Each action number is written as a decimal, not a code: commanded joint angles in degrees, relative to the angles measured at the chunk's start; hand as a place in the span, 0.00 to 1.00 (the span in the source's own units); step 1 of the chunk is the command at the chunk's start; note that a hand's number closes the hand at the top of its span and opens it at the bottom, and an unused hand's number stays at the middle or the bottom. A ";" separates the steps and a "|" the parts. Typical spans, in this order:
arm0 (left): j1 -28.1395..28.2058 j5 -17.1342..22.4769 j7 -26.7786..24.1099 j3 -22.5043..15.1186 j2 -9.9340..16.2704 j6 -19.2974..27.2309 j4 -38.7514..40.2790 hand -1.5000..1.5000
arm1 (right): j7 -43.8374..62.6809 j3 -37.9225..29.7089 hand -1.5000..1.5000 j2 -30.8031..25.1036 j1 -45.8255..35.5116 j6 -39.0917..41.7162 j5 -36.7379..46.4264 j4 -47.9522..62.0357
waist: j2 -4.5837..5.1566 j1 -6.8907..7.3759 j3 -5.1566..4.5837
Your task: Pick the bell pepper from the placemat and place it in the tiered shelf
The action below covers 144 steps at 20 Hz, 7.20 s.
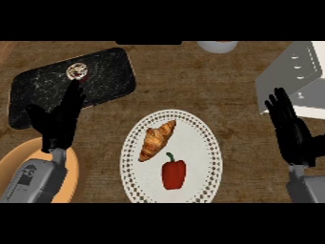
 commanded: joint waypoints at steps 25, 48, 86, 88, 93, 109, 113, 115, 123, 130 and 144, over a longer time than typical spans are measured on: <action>10.03 4.62 12.87 1.93 5.75 -7.52 -0.65 0.50 | 39.81 25.38 0.00 -15.92 35.74 -18.40 45.55 -57.87 | 0.14 -0.34 -0.05; 9.29 2.47 13.57 1.06 5.03 -8.22 -1.29 0.50 | 92.68 36.47 0.00 13.22 -0.50 7.08 72.45 -37.34 | 0.26 1.29 -0.08; 11.39 -0.09 12.12 2.48 1.74 -8.03 -1.49 0.50 | 91.51 35.09 0.00 17.47 -7.70 -1.37 77.93 -10.49 | 0.29 0.52 0.23; 13.57 1.02 11.40 3.30 2.73 -9.93 -3.33 0.50 | 88.65 34.18 0.00 17.47 -6.95 -3.70 78.46 -7.33 | 0.25 0.92 0.25; 12.19 -0.18 11.26 2.81 1.60 -9.96 -1.54 0.50 | 87.47 35.26 0.00 17.47 -8.66 -6.53 77.03 -4.60 | 0.31 0.70 0.24; 13.09 -1.82 12.63 4.69 0.68 -8.97 -2.43 0.50 | 57.24 39.74 1.00 1.58 -1.28 -4.68 61.15 -13.26 | 0.03 -0.97 0.30; 12.58 -1.32 12.10 5.66 0.20 -8.25 -2.92 0.50 | 38.59 35.36 1.00 -12.37 2.35 -2.82 52.14 -19.13 | 0.14 -2.08 0.42; 13.20 -0.48 13.16 6.28 2.06 -10.60 -2.30 0.50 | 33.63 31.78 1.00 -16.62 3.67 -3.23 49.55 -23.93 | 0.05 -1.85 0.32; 14.40 -0.04 11.63 8.29 2.10 -10.63 -1.48 0.50 | 27.27 12.87 1.00 -29.90 13.10 -7.88 41.47 -45.25 | -0.39 -3.79 0.20; 16.61 -1.05 13.69 6.92 0.85 -9.02 -5.52 0.50 | 35.55 -8.76 1.00 -35.29 21.20 -6.62 30.83 -60.03 | -0.57 -3.48 0.23; 12.74 -2.90 14.59 6.00 -0.01 -10.60 -4.76 0.50 | 40.62 -43.22 1.00 -45.29 6.94 11.43 2.22 -38.44 | 0.14 -0.29 0.21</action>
